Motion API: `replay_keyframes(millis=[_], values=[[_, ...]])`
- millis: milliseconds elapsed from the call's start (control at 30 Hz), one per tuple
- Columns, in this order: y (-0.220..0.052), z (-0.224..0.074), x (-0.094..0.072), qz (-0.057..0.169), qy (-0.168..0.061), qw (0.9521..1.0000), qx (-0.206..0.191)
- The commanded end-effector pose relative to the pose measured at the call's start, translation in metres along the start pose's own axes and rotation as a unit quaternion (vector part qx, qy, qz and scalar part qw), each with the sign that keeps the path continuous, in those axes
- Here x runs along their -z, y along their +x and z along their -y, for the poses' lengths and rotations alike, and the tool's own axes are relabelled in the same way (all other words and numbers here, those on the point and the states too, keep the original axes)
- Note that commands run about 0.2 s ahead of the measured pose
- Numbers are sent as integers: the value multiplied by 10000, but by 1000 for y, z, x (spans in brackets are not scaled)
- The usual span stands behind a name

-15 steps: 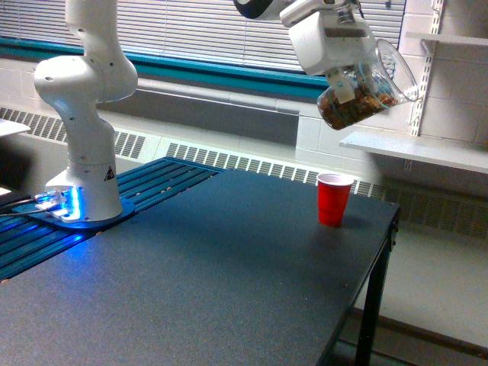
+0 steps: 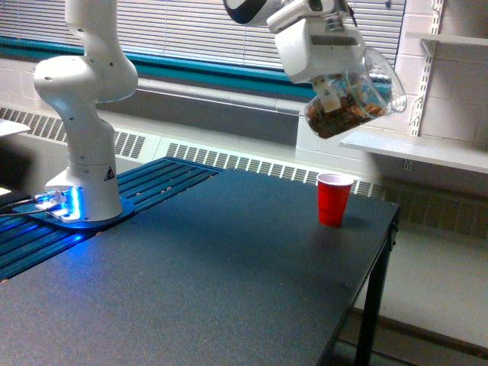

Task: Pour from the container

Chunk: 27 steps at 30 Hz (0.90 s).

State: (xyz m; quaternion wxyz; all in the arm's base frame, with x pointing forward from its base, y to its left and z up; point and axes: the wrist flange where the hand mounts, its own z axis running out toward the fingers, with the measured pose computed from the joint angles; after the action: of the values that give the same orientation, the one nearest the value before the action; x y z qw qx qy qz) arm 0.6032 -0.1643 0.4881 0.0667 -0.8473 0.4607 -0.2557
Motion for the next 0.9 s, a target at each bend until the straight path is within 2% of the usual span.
replay_keyframes(millis=[33, 267, 500, 900], values=[[-14, 15, 13, -68, 152, 9996, 216], [-40, 31, 16, -20, 252, 9982, 539], [-78, 51, 19, 120, 448, 9941, 980], [-144, 81, 30, 334, 776, 9797, 1817]])
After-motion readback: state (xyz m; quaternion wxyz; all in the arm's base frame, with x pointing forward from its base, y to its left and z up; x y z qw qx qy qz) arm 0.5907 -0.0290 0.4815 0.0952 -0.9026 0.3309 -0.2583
